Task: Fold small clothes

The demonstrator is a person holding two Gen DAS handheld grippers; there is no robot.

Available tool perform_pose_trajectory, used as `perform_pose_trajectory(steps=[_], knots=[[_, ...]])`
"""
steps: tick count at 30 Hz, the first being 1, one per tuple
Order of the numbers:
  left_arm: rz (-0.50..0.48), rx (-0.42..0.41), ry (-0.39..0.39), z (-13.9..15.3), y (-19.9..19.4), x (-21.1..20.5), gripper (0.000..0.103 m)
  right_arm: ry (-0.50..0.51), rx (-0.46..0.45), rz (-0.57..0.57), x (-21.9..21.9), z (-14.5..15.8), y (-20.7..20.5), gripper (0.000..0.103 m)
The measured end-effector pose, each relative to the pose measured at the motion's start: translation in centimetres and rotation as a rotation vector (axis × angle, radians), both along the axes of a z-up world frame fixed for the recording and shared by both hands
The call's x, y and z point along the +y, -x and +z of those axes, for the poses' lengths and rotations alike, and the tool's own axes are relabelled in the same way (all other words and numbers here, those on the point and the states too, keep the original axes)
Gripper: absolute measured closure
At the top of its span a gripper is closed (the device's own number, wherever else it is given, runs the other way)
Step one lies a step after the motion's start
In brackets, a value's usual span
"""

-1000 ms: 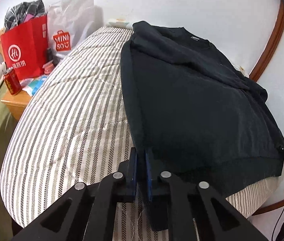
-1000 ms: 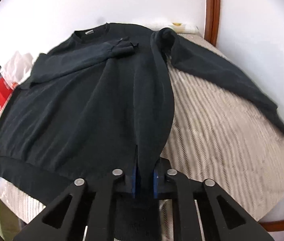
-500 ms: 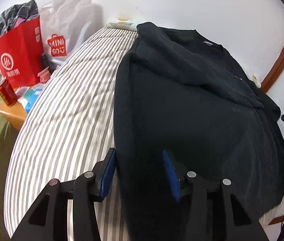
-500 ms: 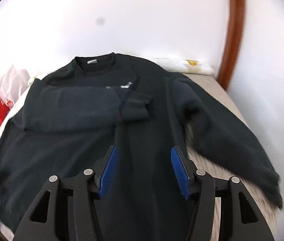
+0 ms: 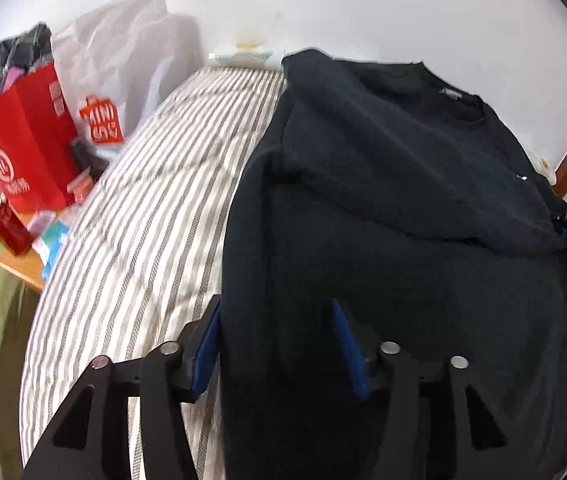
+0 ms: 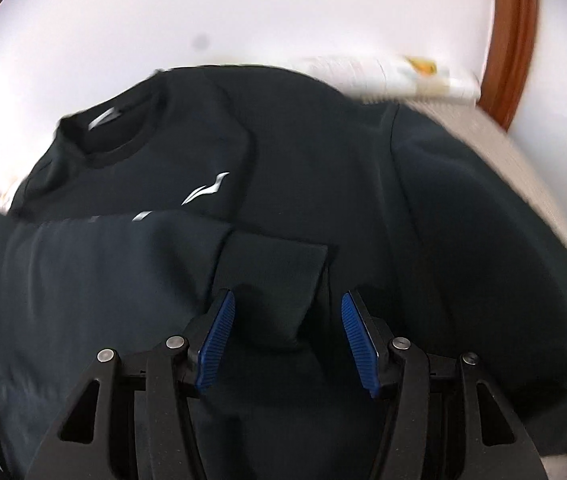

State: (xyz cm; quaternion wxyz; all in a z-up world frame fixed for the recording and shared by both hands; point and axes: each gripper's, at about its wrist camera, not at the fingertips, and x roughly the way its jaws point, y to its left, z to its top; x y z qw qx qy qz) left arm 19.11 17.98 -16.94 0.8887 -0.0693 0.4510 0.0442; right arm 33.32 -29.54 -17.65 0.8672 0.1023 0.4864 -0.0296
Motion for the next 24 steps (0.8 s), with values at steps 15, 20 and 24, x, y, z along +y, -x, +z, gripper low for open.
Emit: perform_pose_trajectory(steps=[15, 20, 24], knots=[[0.004, -0.008, -0.041, -0.3, -0.7, -0.7, 0.041, -0.119, -0.151, -0.037, -3.2, 3.2, 2.3, 0.092], [0.013, 0.002, -0.051, -0.3, -0.6, -0.8, 0.038, -0.060, -0.064, -0.048, -3.0, 1.7, 1.8, 0.084], [0.015, 0.015, -0.034, -0.1, -0.1, -0.9, 0.038, 0.028, -0.022, -0.026, -2.1, 2.7, 3.1, 0.079]])
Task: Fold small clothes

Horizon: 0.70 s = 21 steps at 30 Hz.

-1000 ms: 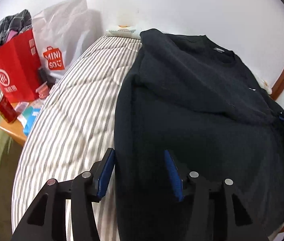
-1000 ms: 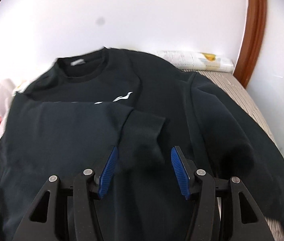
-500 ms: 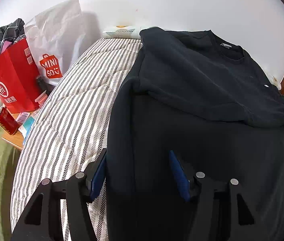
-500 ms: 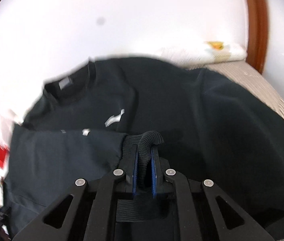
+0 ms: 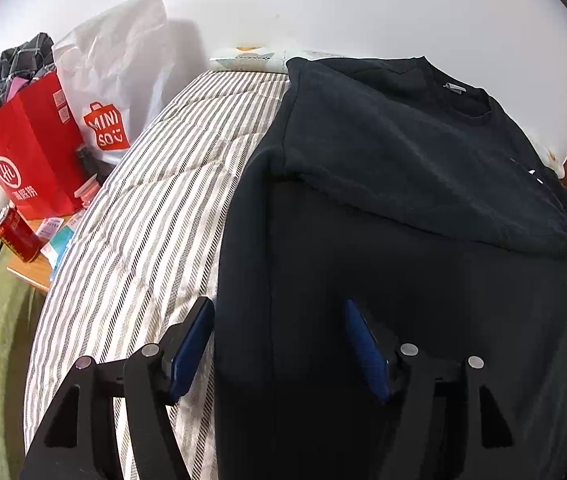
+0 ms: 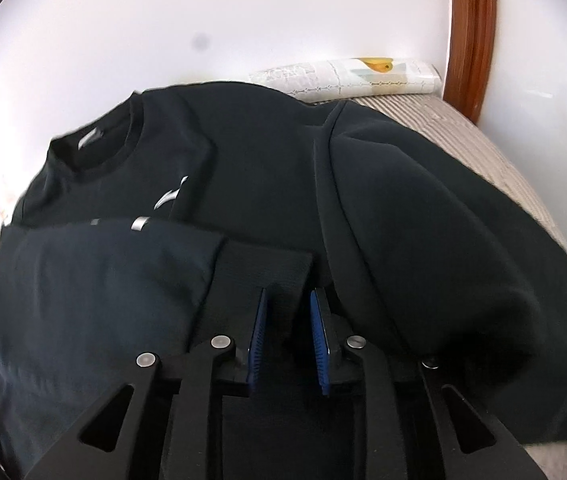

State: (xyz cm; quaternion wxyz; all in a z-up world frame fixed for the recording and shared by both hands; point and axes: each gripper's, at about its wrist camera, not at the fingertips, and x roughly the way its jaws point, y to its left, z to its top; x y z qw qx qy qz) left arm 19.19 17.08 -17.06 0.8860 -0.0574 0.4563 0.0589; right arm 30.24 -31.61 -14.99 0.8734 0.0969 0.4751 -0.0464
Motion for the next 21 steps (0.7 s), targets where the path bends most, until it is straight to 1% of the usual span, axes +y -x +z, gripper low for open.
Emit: perform_pose_trajectory(steps=[2, 3, 4, 5, 6, 7, 9, 10, 13, 15, 18, 21], knots=[[-0.008, 0.003, 0.003, 0.0, 0.4, -0.2, 0.036, 0.022, -0.014, 0.041, 0.8, 1.2, 1.7, 0.064], [-0.012, 0.003, -0.003, -0.1, 0.7, -0.5, 0.033, 0.038, -0.036, 0.068, 1.3, 2.1, 3.1, 0.060], [-0.015, 0.004, -0.012, -0.1, 1.0, -0.8, 0.032, 0.055, -0.065, 0.081, 1.5, 2.9, 4.6, 0.052], [-0.020, 0.002, -0.020, -0.2, 1.5, -1.1, 0.032, 0.073, -0.091, 0.082, 1.4, 3.6, 5.9, 0.039], [-0.020, -0.001, -0.024, -0.2, 1.8, -1.2, 0.031, 0.101, -0.122, 0.061, 0.8, 4.3, 7.8, 0.032], [-0.017, -0.002, -0.025, -0.2, 2.1, -1.4, 0.030, 0.123, -0.133, 0.041, 0.3, 4.7, 9.0, 0.026], [-0.015, -0.002, -0.028, -0.1, 2.6, -1.7, 0.029, 0.184, -0.141, 0.005, -1.5, 4.9, 11.5, 0.025], [-0.013, 0.001, -0.031, -0.1, 2.8, -1.8, 0.030, 0.228, -0.126, -0.019, -2.7, 4.5, 12.9, 0.024], [-0.005, 0.012, -0.012, 0.1, 3.6, -2.0, 0.029, 0.306, -0.045, -0.086, -6.9, 2.7, 16.0, 0.024], [-0.002, 0.011, -0.014, 0.0, 4.2, -2.1, 0.029, 0.349, 0.006, -0.126, -9.2, 1.7, 17.5, 0.024], [0.009, 0.002, -0.034, -0.1, 5.3, -2.3, 0.029, 0.358, 0.027, -0.169, -12.3, 0.5, 19.7, 0.024], [0.020, -0.008, -0.031, -0.2, 5.9, -2.4, 0.029, 0.367, 0.036, -0.186, -13.9, -0.2, 20.5, 0.024]])
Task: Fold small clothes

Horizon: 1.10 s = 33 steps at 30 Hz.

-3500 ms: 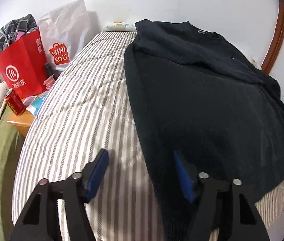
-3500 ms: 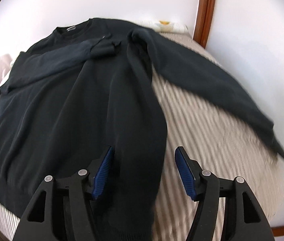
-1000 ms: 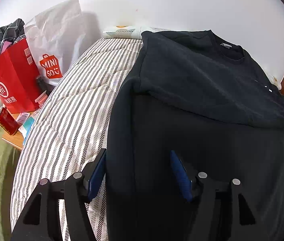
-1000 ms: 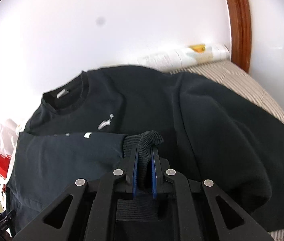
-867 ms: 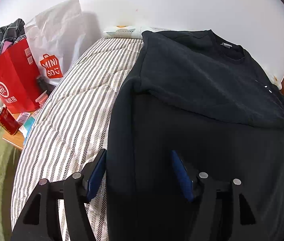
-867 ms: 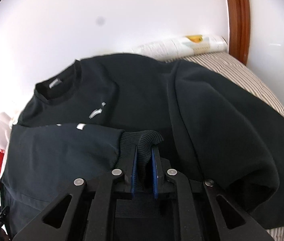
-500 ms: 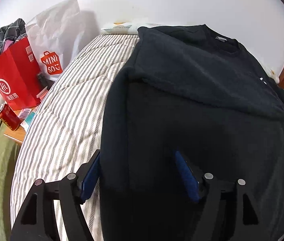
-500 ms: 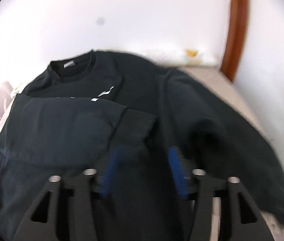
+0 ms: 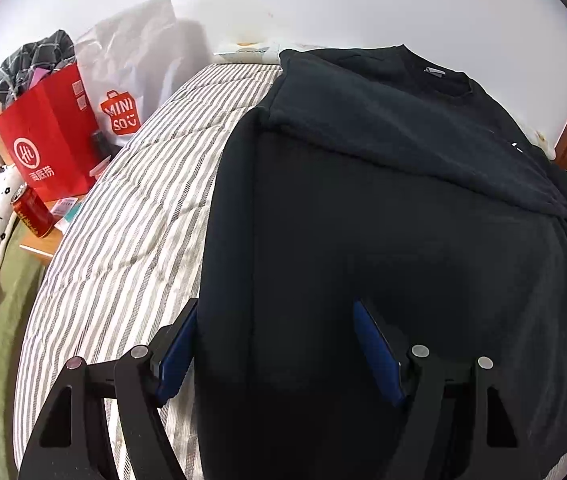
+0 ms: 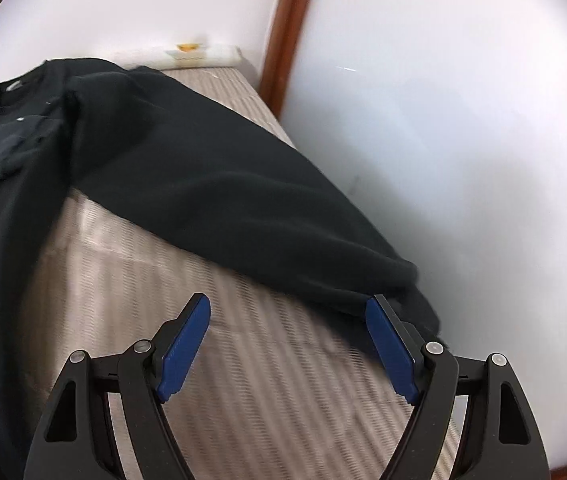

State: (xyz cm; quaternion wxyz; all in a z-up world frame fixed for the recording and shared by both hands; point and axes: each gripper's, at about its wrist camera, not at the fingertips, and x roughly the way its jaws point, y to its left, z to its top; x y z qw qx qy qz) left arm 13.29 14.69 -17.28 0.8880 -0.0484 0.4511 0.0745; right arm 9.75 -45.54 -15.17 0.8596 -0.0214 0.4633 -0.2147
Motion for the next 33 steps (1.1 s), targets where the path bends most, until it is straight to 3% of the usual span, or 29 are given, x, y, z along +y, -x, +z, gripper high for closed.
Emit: perform_pose_trajectory(steps=[7, 9, 10, 13, 15, 18, 19, 26, 33], knots=[[0.012, 0.014, -0.003, 0.1, 0.5, 0.7, 0.026, 0.027, -0.005, -0.046, -2.2, -0.4, -0.7, 0.027], [0.012, 0.011, 0.013, 0.2, 1.1, 1.1, 0.029, 0.046, -0.016, -0.036, -2.1, -0.2, -1.0, 0.057], [0.010, 0.005, 0.012, 0.2, 1.4, 1.1, 0.031, 0.050, -0.010, -0.030, -2.1, -0.4, -1.2, 0.080], [-0.009, -0.013, 0.006, 0.3, 2.4, 1.2, 0.049, 0.075, -0.009, -0.031, -1.8, -0.2, -1.8, 0.091], [-0.034, -0.030, 0.027, 0.4, 3.0, 1.2, 0.070, 0.079, -0.027, -0.048, -1.7, 0.5, -1.9, 0.092], [-0.049, -0.049, 0.018, 0.4, 3.7, 1.3, 0.089, 0.080, -0.091, -0.047, -0.8, 2.7, -1.4, 0.093], [-0.061, -0.054, 0.017, 0.5, 3.9, 1.3, 0.091, 0.077, -0.114, -0.046, -0.5, 3.6, -1.4, 0.093], [-0.086, -0.072, 0.041, 0.4, 4.7, 1.8, 0.090, 0.006, -0.244, 0.025, 3.7, 9.5, -3.3, 0.093], [-0.101, -0.069, 0.136, 0.2, 4.5, 2.9, 0.089, -0.081, -0.356, 0.216, 13.5, 14.1, -6.8, 0.093]])
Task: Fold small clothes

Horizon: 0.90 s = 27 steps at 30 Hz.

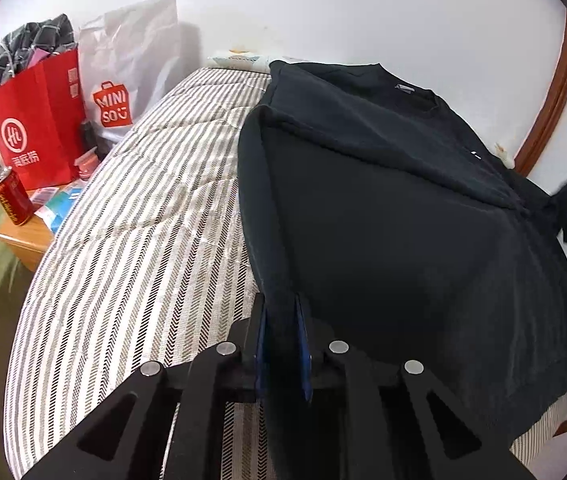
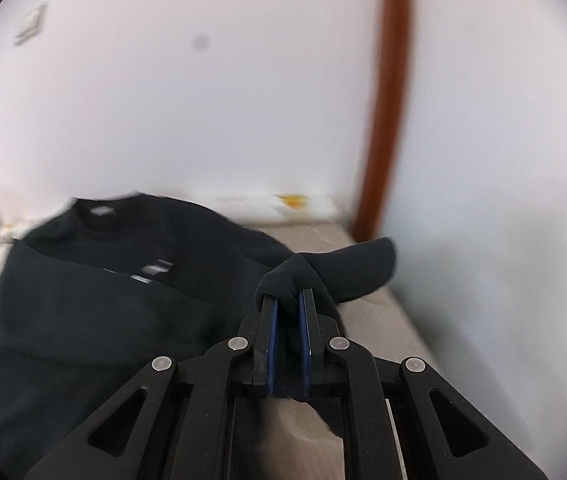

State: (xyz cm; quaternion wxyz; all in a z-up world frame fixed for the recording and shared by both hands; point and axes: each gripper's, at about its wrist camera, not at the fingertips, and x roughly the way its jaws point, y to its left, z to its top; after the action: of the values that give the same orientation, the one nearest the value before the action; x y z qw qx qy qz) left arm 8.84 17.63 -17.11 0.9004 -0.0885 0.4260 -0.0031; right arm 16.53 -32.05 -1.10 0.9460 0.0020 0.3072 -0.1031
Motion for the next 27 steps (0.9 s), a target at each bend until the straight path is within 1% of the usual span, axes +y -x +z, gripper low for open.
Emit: perform_pose_trajectory(steps=[2, 5, 10, 12, 14, 16, 18, 19, 20, 21, 22, 23, 24, 27], knots=[[-0.014, 0.000, -0.009, 0.0, -0.1, -0.2, 0.087, -0.002, -0.008, 0.051, 3.1, 0.4, -1.0, 0.093], [-0.036, -0.008, -0.018, -0.1, -0.1, -0.5, 0.083, -0.001, -0.010, 0.133, 7.3, 0.4, -3.6, 0.093], [-0.034, -0.013, -0.006, -0.1, -0.2, -0.5, 0.078, 0.009, -0.001, 0.327, 16.3, -1.3, -5.6, 0.093], [-0.032, -0.014, 0.003, -0.1, -0.4, -0.6, 0.073, 0.009, 0.027, 0.382, 19.1, -2.5, -6.7, 0.093], [-0.033, -0.013, -0.018, 0.0, -0.4, -0.9, 0.072, 0.006, 0.083, 0.434, 21.7, -4.6, -7.4, 0.092], [-0.034, -0.012, -0.042, 0.0, -0.4, -1.2, 0.072, 0.005, 0.143, 0.453, 23.1, -6.7, -8.1, 0.091], [-0.038, -0.009, -0.051, 0.0, -0.3, -1.3, 0.072, -0.005, 0.190, 0.455, 23.5, -8.5, -8.7, 0.084], [-0.041, -0.008, -0.050, 0.1, -0.3, -1.3, 0.071, -0.013, 0.207, 0.451, 23.3, -9.0, -8.7, 0.070], [-0.043, -0.006, -0.047, 0.1, -0.3, -1.2, 0.069, -0.022, 0.228, 0.445, 22.8, -9.4, -8.5, 0.049], [-0.042, -0.003, -0.045, 0.2, -0.3, -1.2, 0.065, -0.030, 0.237, 0.445, 22.5, -9.8, -8.9, 0.039], [-0.039, -0.002, -0.045, 0.3, -0.3, -1.2, 0.061, -0.038, 0.240, 0.443, 21.8, -9.9, -8.5, 0.028], [-0.031, 0.000, -0.051, 0.3, -0.3, -1.2, 0.052, -0.039, 0.233, 0.439, 21.1, -9.7, -7.9, 0.027], [-0.019, 0.000, -0.061, 0.4, -0.3, -1.2, 0.046, -0.036, 0.222, 0.437, 20.4, -9.6, -7.1, 0.027], [-0.010, 0.007, -0.067, 0.4, -0.4, -1.4, 0.046, -0.027, 0.216, 0.434, 17.3, -9.1, -4.5, 0.027]])
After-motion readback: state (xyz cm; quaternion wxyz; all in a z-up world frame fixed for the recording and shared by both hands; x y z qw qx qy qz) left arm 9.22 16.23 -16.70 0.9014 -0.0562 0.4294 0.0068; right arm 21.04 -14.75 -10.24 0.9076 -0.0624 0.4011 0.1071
